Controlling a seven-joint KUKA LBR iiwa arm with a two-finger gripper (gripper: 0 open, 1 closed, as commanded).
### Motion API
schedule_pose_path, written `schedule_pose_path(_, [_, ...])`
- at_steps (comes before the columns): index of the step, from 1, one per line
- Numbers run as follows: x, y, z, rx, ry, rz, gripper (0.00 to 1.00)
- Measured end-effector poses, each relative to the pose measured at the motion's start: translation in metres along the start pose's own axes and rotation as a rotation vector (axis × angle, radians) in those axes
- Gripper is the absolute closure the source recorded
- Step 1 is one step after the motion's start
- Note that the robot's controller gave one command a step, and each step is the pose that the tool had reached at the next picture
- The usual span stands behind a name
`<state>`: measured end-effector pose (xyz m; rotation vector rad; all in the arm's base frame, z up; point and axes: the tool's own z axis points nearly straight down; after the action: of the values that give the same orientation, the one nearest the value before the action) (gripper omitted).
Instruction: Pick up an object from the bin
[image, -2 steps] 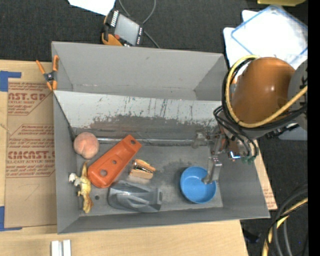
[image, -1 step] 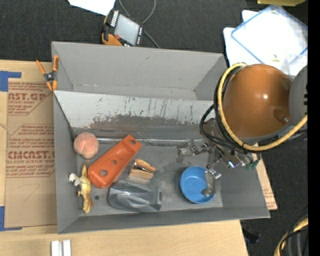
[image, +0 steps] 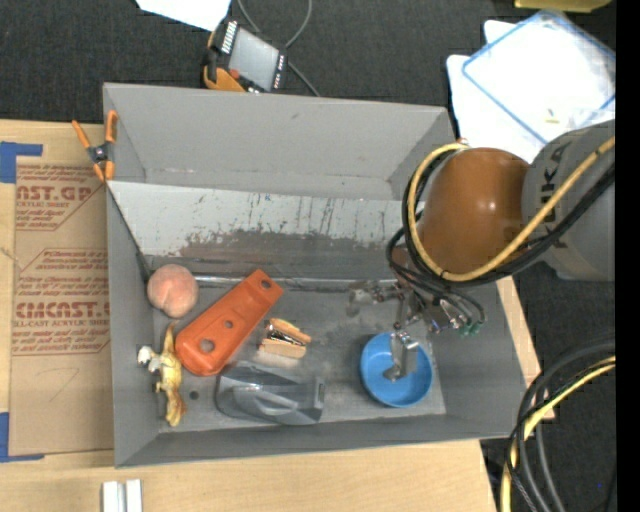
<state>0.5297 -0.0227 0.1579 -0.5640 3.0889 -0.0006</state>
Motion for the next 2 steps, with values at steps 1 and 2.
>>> schedule_pose_path(1, [0.033, 0.020, -0.007, 0.003, -0.010, -0.298, 0.00])
schedule_pose_path(2, [0.029, -0.014, 0.076, -0.002, 0.001, -0.212, 0.00])
